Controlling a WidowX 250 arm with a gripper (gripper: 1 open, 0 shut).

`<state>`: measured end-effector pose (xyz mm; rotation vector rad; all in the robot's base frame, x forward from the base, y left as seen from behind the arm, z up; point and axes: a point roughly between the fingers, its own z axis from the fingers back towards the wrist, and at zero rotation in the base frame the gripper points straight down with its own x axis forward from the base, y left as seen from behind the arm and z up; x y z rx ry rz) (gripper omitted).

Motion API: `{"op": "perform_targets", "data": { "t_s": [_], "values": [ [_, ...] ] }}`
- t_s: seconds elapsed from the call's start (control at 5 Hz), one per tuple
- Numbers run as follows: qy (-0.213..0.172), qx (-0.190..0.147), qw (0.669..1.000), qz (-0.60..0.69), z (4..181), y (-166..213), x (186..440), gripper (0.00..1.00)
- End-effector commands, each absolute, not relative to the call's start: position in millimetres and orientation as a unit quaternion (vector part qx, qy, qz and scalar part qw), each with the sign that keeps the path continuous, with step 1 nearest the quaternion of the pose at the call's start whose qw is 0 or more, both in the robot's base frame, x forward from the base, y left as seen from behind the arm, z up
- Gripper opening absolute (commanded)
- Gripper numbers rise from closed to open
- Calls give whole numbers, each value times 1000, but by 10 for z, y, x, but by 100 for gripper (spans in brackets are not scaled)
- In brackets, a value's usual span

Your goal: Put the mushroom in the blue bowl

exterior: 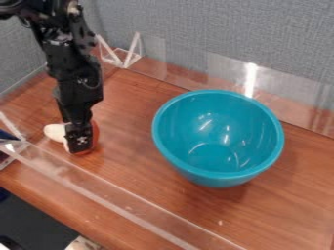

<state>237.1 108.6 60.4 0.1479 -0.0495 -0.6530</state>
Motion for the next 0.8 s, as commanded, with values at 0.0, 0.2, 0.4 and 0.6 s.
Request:
{"op": "perform_targets", "data": {
  "t_s": [0.0, 0.2, 0.4, 0.6],
  "values": [
    [-37, 88, 946, -308, 666, 1188, 2459, 100],
    [-35, 89, 948, -305, 634, 1206, 2478, 100],
    [-32, 91, 949, -299, 595, 1238, 2494, 100],
    [-29, 92, 951, -294, 566, 1269, 2507, 100]
  ]
}}
